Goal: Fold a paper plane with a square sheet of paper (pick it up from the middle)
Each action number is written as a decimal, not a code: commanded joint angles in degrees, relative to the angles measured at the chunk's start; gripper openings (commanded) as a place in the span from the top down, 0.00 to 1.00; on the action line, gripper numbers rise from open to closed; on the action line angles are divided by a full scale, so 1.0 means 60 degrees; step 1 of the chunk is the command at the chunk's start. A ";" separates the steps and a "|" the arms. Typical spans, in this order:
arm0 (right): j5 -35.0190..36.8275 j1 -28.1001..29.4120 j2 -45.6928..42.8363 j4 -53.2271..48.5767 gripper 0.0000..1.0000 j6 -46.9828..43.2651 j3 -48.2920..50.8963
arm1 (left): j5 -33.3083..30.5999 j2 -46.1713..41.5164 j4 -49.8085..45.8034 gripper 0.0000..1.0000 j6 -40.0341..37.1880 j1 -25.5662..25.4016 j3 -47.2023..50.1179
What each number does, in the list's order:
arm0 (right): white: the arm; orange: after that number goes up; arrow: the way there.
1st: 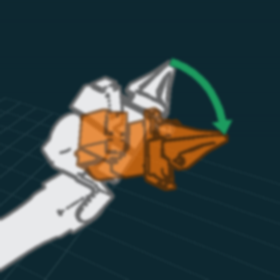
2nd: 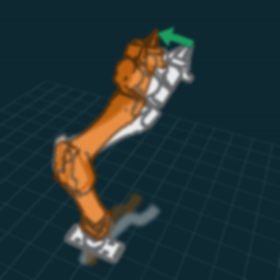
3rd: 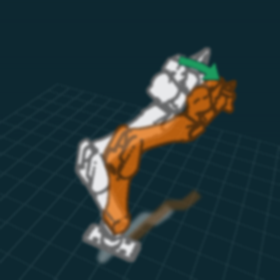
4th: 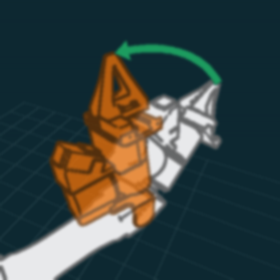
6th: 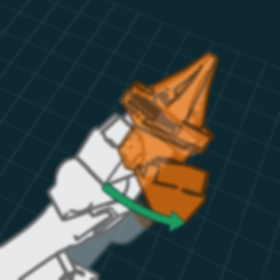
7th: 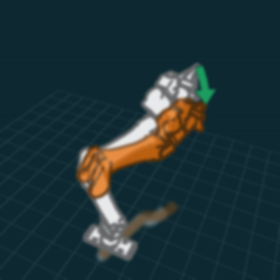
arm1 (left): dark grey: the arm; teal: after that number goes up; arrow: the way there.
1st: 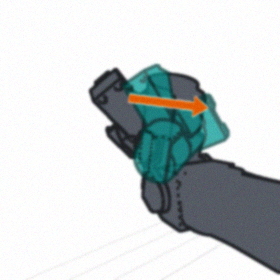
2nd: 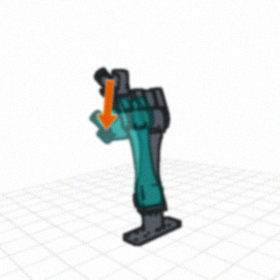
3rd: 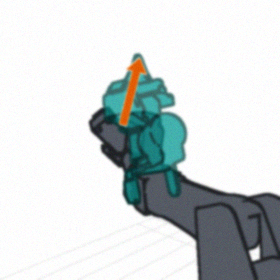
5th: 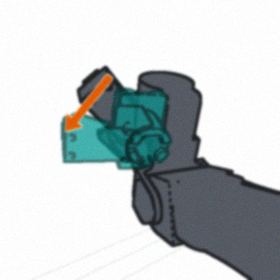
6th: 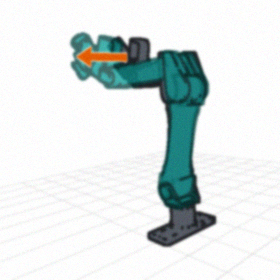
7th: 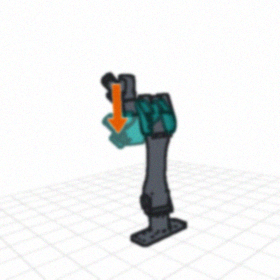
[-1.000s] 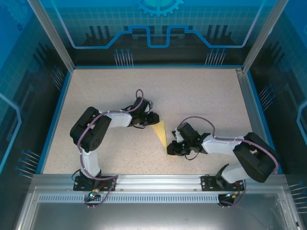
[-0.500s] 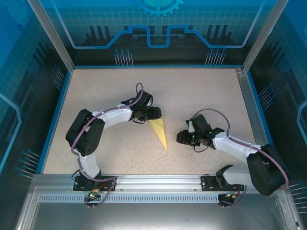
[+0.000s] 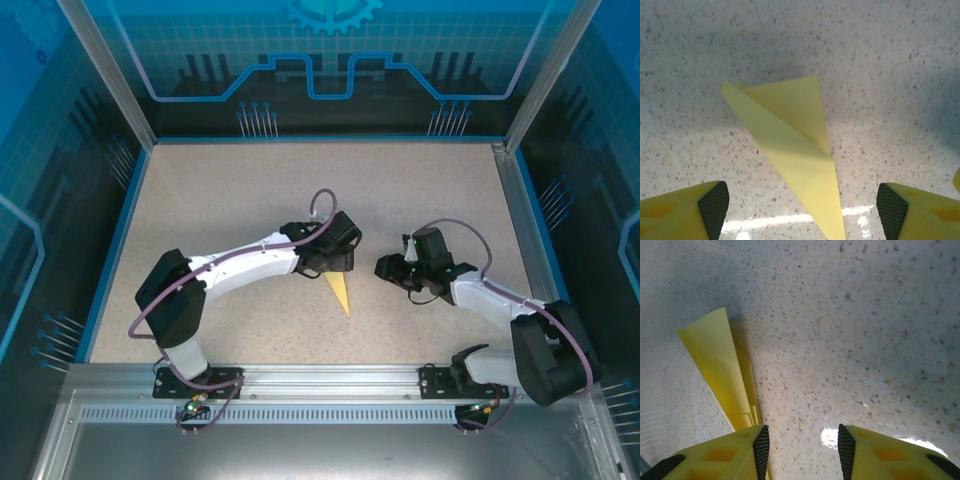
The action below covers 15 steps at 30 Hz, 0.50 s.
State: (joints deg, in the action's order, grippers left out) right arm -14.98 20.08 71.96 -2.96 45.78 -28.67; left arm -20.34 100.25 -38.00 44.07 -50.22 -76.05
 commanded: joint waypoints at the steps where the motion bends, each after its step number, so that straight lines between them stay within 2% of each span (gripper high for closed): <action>1: 0.0050 -0.0130 -0.0334 0.0220 0.55 0.0084 0.0321 | -0.0607 0.0622 -0.0869 0.18 0.0517 -0.0236 -0.0694; 11: -0.0630 -0.0123 -0.0252 0.0431 0.55 -0.0285 0.0450 | -0.0341 0.1782 -0.0963 0.18 0.0831 -0.0346 -0.1337; 15: -0.1025 -0.0111 -0.0136 0.0632 0.60 -0.0385 0.0493 | 0.0034 0.2003 -0.0595 0.20 0.0836 -0.0317 -0.1330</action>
State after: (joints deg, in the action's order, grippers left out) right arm -17.98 20.08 70.63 -1.10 44.69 -26.44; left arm -21.58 111.07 -41.58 48.14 -52.14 -82.32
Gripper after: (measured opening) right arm 0.405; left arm 0.801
